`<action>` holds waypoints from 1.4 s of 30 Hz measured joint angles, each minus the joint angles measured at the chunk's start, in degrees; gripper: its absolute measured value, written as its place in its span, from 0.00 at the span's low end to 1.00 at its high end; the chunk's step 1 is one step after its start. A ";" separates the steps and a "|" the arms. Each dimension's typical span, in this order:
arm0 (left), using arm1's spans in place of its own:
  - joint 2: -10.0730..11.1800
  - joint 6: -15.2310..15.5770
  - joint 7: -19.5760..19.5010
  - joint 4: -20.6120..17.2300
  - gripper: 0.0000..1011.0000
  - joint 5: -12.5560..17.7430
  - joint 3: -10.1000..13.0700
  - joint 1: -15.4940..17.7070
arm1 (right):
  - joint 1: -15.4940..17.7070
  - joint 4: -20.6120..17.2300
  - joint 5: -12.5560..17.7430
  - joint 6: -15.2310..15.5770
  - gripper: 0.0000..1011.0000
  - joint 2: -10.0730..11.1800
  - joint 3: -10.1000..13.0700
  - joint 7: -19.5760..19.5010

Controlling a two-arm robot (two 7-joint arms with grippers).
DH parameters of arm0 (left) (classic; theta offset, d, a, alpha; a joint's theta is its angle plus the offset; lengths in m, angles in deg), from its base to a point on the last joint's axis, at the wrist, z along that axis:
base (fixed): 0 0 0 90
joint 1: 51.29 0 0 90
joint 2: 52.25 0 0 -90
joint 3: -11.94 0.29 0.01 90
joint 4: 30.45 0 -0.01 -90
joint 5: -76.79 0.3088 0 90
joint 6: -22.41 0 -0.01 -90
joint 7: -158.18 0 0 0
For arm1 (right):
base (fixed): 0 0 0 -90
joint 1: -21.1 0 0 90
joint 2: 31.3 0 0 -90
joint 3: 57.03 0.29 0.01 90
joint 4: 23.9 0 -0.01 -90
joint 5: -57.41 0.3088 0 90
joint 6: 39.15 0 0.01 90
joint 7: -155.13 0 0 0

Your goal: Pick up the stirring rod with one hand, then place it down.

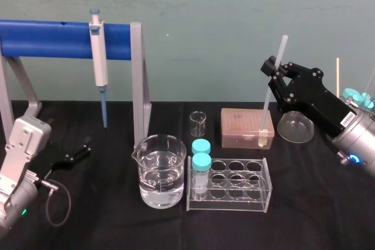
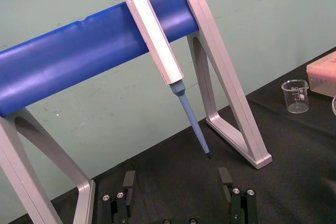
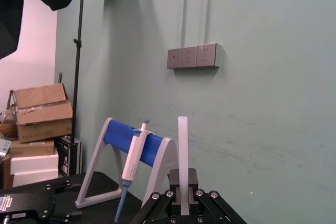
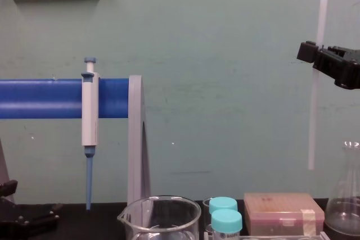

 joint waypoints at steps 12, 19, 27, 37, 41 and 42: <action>0.00 0.00 0.00 0.00 0.99 0.00 0.00 0.00 | -0.39 0.86 1.14 0.89 0.07 0.46 -0.68 1.72; 0.00 0.00 0.00 0.00 0.99 0.00 0.00 0.00 | 0.20 1.45 3.56 2.49 0.07 1.84 -1.68 4.47; 0.00 0.00 0.00 0.00 0.99 0.00 0.00 0.00 | 1.89 2.03 4.43 3.82 0.07 2.87 -2.70 4.47; 0.00 0.00 0.00 0.00 0.99 0.00 0.00 0.00 | 2.34 4.83 3.97 4.78 0.07 2.69 -4.00 2.98; 0.00 0.00 0.00 0.00 0.99 0.00 0.00 0.00 | 2.11 5.85 3.62 4.78 0.07 2.33 -4.29 2.65; 0.00 -0.01 0.00 0.00 0.99 0.00 0.00 0.00 | 2.06 6.05 3.53 4.78 0.07 2.23 -4.34 2.56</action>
